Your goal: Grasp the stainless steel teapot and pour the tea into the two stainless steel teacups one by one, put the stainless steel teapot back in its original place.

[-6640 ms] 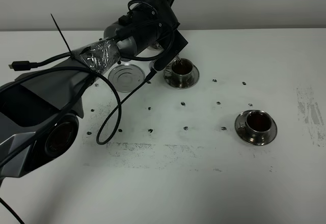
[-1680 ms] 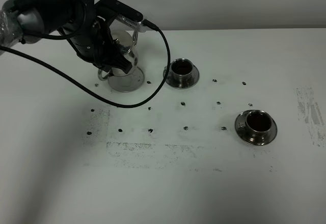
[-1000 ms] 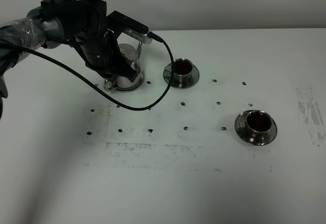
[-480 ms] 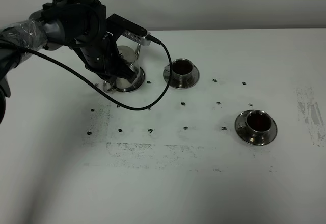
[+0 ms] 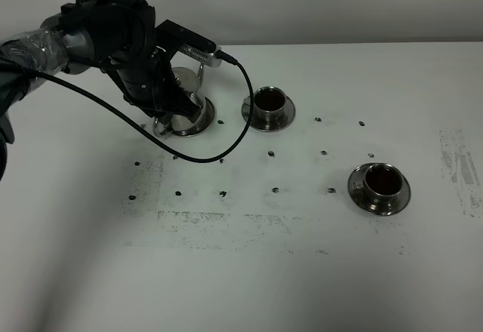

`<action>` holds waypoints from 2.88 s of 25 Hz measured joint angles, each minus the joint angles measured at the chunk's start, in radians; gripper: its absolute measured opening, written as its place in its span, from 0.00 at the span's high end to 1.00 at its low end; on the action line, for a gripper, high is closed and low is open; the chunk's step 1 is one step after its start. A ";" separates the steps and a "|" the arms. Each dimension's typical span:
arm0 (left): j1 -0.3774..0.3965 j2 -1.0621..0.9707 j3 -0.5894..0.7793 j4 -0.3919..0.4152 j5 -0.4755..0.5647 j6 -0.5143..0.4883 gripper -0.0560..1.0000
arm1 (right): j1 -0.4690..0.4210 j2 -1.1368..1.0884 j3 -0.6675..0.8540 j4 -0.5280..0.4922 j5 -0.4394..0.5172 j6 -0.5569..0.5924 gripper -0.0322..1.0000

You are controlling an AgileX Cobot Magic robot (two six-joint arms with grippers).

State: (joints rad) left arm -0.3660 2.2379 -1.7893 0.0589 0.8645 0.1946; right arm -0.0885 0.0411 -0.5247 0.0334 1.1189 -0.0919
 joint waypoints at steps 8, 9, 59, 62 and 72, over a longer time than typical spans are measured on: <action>0.000 -0.001 0.000 -0.040 -0.009 0.000 0.42 | 0.000 0.000 0.000 0.000 0.000 0.000 0.75; 0.000 -0.002 0.000 -0.046 -0.008 0.000 0.41 | 0.000 0.000 0.000 0.000 0.000 0.000 0.75; 0.353 -1.636 1.096 -0.126 0.278 -0.195 0.40 | 0.000 0.000 0.000 0.000 0.000 0.001 0.75; 0.358 -1.751 1.183 -0.125 0.221 -0.205 0.40 | 0.000 0.000 0.000 0.000 0.000 0.001 0.75; 0.359 -2.016 1.326 -0.111 0.181 -0.207 0.40 | 0.000 0.000 0.000 0.000 0.000 0.000 0.75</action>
State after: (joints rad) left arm -0.0071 0.2222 -0.4636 -0.0522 1.0454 -0.0122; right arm -0.0885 0.0411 -0.5247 0.0334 1.1189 -0.0922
